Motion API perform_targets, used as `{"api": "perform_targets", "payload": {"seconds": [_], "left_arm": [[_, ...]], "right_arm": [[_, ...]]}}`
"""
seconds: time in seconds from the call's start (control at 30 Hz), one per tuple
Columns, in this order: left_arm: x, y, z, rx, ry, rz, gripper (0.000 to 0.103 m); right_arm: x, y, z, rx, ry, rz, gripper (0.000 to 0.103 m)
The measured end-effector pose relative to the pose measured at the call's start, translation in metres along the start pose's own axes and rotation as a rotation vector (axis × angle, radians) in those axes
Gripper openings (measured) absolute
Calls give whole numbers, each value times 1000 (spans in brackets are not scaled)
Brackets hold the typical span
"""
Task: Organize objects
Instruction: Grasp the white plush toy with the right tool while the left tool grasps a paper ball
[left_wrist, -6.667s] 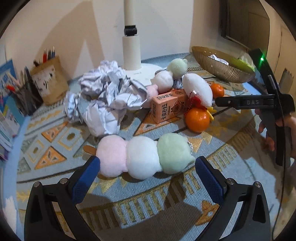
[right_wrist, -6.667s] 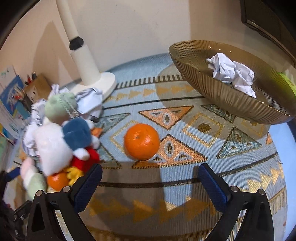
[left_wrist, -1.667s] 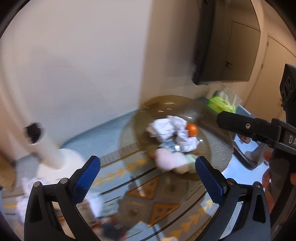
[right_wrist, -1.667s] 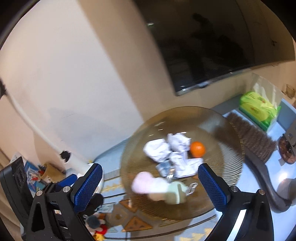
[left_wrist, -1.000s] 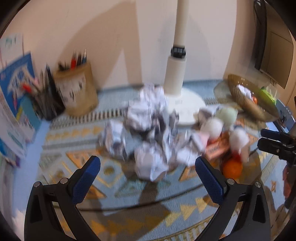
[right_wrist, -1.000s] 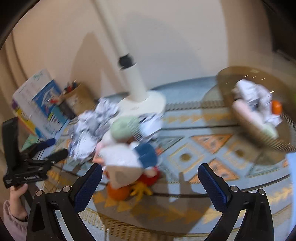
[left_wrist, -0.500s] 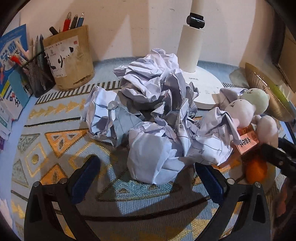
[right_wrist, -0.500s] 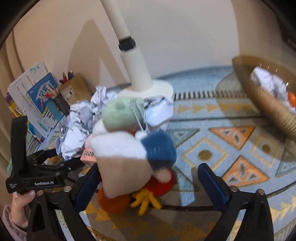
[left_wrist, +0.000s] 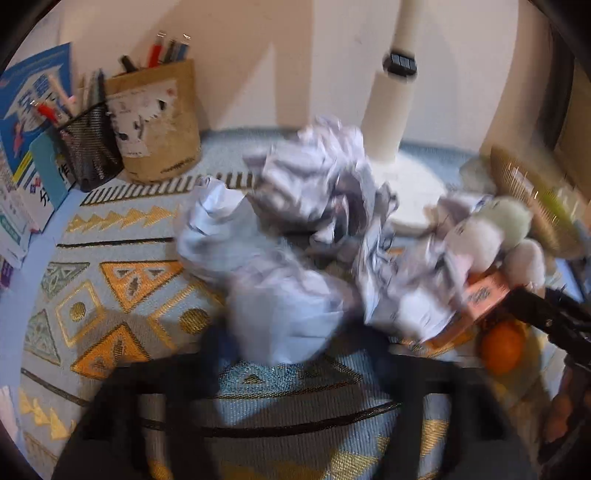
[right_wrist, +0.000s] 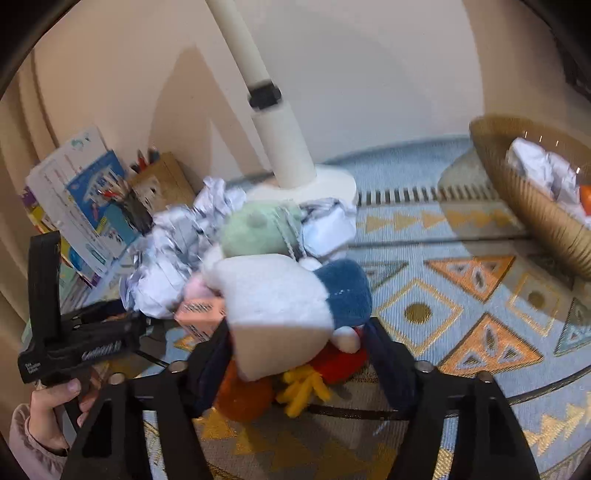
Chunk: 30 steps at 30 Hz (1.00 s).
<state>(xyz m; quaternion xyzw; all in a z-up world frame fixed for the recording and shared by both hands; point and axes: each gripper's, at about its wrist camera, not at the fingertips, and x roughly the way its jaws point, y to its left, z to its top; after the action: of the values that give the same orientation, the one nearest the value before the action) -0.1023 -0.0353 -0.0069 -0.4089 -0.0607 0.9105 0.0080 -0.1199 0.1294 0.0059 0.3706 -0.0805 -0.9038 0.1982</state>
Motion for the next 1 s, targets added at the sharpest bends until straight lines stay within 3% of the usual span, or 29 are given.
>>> {"api": "perform_targets", "payload": {"seconds": [0.07,0.23,0.33,0.73,1.0], "left_arm": [[-7,5,-2,-19,-34,0,50],[-31,-5,-9,27,-168,53,50],[-41,-7,-10,59,-218,76,50],[-68,-2,-16,50,-366,56,50],[-71,-10,-17,87,-384,20,50]], "right_arm": [[-11,5,-1,-22,-57,27,48],[-20,19,-4,-87,-108,48,48],[-26,25,-6,-119,-138,41,42],[-50,36,-14,-173,-258,43,42],[-53,34,-14,-156,-282,15,42]]}}
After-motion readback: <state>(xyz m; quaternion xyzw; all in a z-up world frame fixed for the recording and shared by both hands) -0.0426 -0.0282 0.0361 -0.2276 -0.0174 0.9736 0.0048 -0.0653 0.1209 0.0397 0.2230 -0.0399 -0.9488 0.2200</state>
